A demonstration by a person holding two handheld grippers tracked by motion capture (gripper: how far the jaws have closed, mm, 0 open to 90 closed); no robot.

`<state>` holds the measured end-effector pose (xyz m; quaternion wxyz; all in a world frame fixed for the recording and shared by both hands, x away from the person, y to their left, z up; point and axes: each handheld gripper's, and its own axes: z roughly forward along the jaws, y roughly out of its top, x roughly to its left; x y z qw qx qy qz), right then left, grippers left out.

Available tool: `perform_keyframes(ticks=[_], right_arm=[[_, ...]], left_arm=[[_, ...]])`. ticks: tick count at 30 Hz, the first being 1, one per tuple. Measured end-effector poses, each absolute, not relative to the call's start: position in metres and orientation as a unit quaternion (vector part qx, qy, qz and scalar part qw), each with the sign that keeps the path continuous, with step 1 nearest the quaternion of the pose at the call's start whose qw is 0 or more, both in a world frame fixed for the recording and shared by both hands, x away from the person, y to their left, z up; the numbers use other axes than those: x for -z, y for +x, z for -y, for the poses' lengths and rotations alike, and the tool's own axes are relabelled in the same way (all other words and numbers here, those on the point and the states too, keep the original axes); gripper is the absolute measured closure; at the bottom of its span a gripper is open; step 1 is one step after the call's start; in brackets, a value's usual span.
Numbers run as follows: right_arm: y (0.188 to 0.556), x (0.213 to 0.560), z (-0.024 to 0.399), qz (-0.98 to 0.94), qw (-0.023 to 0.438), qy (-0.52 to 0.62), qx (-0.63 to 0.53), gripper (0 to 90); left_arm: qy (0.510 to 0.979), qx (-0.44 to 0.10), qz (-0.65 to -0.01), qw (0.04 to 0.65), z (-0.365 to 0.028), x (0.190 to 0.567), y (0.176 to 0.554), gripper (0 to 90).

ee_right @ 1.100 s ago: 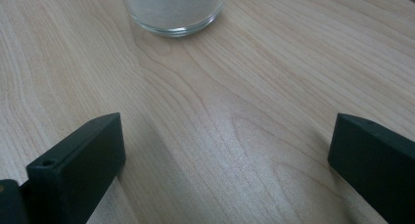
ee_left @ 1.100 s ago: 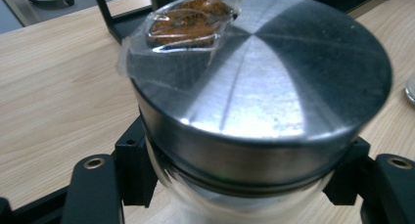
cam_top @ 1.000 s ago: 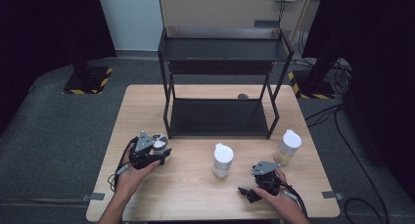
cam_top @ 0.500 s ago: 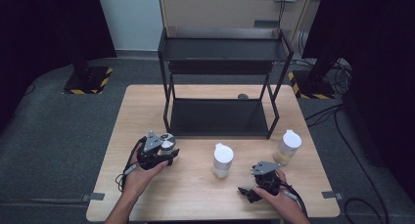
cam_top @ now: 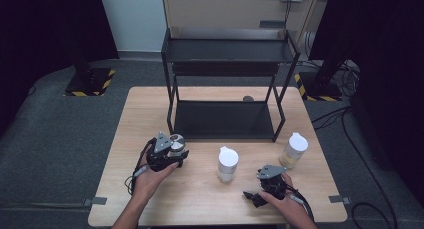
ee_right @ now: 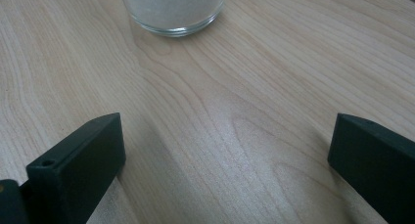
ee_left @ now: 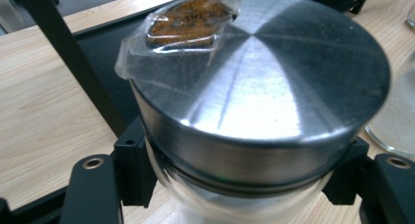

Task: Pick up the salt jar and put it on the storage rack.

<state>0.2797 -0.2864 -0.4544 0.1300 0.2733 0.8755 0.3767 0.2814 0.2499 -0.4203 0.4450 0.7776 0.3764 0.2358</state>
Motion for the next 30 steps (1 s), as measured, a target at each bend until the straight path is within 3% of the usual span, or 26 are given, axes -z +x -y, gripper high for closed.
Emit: perform_keyframes(ticks=[30], right_arm=[[0.28,0.454,0.287,-0.876,0.129,0.271,-0.377,0.9]], left_arm=[[0.779,-0.231,-0.383,0.439,-0.223,0.42,0.308,29.9]])
